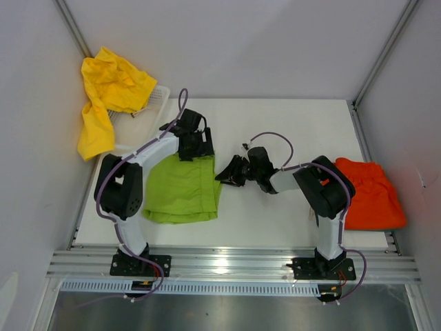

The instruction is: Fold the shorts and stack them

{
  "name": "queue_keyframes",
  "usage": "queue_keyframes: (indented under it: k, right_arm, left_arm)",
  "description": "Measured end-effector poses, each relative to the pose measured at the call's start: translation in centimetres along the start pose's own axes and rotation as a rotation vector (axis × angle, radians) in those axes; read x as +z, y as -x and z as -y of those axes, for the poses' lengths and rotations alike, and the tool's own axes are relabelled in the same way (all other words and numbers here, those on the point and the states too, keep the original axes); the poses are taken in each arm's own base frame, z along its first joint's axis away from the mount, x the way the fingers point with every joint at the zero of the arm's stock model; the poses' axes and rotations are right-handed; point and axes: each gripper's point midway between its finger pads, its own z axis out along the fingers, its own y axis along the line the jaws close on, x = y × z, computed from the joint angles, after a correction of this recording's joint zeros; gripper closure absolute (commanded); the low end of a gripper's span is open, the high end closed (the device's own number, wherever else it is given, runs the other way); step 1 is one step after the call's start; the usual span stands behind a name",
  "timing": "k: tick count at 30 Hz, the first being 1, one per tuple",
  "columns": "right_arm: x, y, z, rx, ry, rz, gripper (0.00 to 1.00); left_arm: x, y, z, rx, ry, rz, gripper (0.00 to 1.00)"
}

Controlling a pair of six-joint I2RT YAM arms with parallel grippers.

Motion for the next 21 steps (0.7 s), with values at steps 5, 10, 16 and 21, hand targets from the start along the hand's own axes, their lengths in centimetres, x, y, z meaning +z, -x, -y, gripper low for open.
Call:
queue_keyframes:
  k: [5,10,16,21]
  right_arm:
    - [0.2,0.3,-0.5,-0.005,0.031,0.019,0.73]
    - [0.3,0.7,-0.9,-0.018,0.046,0.041,0.85]
    - [0.7,0.9,-0.8,-0.027,0.059,0.055,0.97]
    - [0.7,1.1,-1.3,-0.041,0.080,0.067,0.93]
  left_arm:
    - [0.5,0.0,0.3,-0.006,-0.033,-0.032,0.22]
    - [0.9,-0.3,-0.2,-0.010,-0.035,-0.051,0.31]
    - [0.1,-1.1,-0.8,-0.004,-0.038,-0.052,0.29]
    - [-3.0,-0.5,-0.5,0.042,-0.073,0.004,0.22]
